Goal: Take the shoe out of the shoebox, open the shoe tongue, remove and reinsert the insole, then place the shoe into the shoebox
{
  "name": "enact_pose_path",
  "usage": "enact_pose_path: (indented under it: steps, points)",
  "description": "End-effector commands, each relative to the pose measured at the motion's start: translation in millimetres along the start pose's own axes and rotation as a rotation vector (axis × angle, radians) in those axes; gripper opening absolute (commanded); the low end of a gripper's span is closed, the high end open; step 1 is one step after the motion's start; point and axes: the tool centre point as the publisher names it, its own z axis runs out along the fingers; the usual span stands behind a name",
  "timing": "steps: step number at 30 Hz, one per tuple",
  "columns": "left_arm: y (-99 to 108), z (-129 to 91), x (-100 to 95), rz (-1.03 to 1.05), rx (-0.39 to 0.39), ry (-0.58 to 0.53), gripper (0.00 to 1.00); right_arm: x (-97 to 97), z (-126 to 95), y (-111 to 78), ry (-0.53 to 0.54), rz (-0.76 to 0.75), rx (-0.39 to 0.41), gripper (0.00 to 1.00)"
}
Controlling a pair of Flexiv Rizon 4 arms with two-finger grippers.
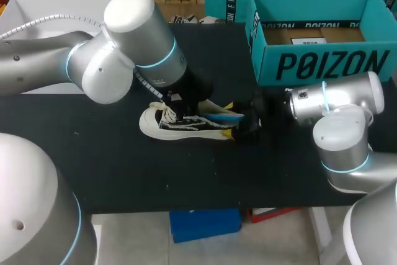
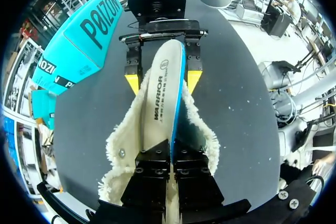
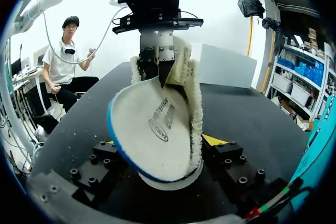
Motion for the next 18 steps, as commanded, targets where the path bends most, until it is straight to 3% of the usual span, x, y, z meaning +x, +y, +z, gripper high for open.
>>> enact_pose_path:
  steps: [1,5,6,8,9,10,12,16,18]
  points:
    - [-10,10,-6.7,0.002,-0.016,0.011,0.0,0.3,3,-0.8,-0.001,0.001,0.002,0.0]
    - [-10,13,-9.0,0.0,-0.022,0.021,0.0,0.3,3,-0.8,-0.001,0.001,0.002,0.0]
    - [-11,13,-9.6,0.0,-0.021,0.022,0.19,0.3,3,-0.8,-0.001,0.001,0.002,0.0]
    - [-13,11,-10.5,0.01,-0.015,0.021,0.45,0.3,3,-0.8,-0.001,0.001,0.002,0.0]
    - [-15,9,-11.1,0.021,-0.011,0.017,0.73,0.3,3,-0.8,-0.001,0.001,0.002,0.0]
    - [-16,7,-11.4,0.028,-0.009,0.013,0.83,0.3,3,-0.8,-0.001,0.001,0.002,0.0]
    - [-21,1,-12.5,0.056,0.007,0.003,0.84,0.3,3,-0.8,-0.001,0.001,0.002,0.0]
    - [-31,-8,-11.9,0.113,0.034,0.0,0.66,0.3,3,-0.8,-0.001,0.001,0.002,0.0]
    - [-39,-9,-10.4,0.146,0.04,-0.002,0.64,0.3,3,-0.8,-0.001,0.001,0.002,0.0]
